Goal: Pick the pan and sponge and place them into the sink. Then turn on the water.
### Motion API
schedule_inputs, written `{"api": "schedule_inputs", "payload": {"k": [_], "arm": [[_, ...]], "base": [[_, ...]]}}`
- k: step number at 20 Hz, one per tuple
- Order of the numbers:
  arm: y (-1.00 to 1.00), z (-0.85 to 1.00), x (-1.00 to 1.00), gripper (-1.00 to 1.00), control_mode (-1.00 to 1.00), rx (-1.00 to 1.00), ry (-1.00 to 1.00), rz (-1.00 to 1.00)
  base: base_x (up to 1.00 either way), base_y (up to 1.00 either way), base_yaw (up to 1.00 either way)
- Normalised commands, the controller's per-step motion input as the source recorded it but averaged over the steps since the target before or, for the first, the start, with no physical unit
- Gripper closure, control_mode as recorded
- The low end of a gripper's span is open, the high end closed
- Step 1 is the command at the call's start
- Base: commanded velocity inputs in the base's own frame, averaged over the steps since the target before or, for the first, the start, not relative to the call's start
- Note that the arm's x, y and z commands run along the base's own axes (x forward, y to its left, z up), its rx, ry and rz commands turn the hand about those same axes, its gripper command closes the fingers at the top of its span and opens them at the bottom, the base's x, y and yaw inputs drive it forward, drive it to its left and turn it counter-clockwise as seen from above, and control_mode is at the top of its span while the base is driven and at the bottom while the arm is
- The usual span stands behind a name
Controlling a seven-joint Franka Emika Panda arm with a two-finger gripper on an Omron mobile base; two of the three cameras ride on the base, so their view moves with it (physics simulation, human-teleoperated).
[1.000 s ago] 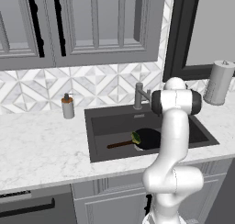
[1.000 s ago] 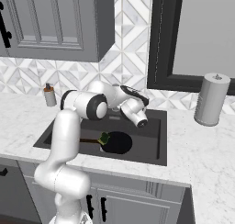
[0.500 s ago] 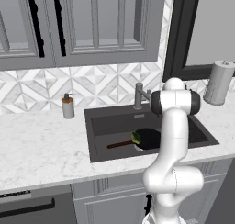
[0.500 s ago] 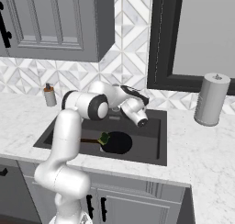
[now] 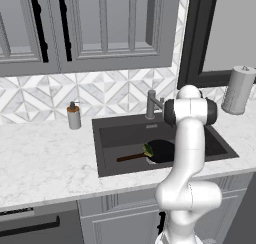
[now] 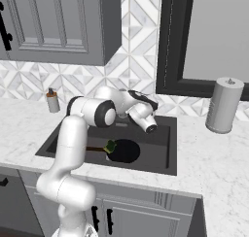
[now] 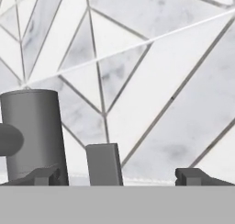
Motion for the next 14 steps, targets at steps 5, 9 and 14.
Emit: {"api": "schedule_inputs", "payload": {"k": [5,9,14], "arm": [[0.01,0.0,0.05,-1.0,-1.0,0.0,0.0,0.0],[0.0,0.0,0.05,-1.0,-1.0,0.0,0.0,0.0],[0.03,0.0,0.05,-1.0,-1.0,0.0,0.0,0.0]], "base": [[0.0,0.0,0.0],[0.0,0.0,0.0],[0.0,0.0,0.0]]}}
